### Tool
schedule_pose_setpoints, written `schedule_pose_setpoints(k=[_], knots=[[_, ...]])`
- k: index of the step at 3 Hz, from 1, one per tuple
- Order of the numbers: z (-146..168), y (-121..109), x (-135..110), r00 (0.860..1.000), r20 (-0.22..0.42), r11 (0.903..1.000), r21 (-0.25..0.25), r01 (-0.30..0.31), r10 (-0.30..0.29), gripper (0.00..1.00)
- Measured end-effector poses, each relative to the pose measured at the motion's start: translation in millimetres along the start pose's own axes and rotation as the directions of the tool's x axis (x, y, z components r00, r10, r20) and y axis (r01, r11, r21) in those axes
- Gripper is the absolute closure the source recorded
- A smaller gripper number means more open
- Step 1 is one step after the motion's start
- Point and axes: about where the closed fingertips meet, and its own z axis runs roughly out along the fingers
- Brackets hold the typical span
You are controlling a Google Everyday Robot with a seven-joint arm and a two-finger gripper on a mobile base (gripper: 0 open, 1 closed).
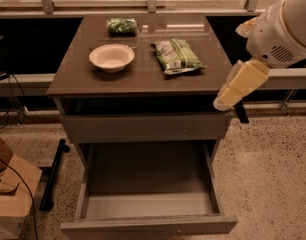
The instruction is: Place green jalapeno chip bag into middle drawer
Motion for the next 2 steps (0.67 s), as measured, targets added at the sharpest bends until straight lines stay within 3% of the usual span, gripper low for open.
schedule_pose_setpoints(k=[1,2], knots=[[33.3,-24.2,-7.7,0.998,0.046,0.9994,-0.003,-0.036,0.036,0.00],[38.6,-25.0,-6.9,0.998,0.043,0.9991,-0.007,-0.042,0.043,0.00]])
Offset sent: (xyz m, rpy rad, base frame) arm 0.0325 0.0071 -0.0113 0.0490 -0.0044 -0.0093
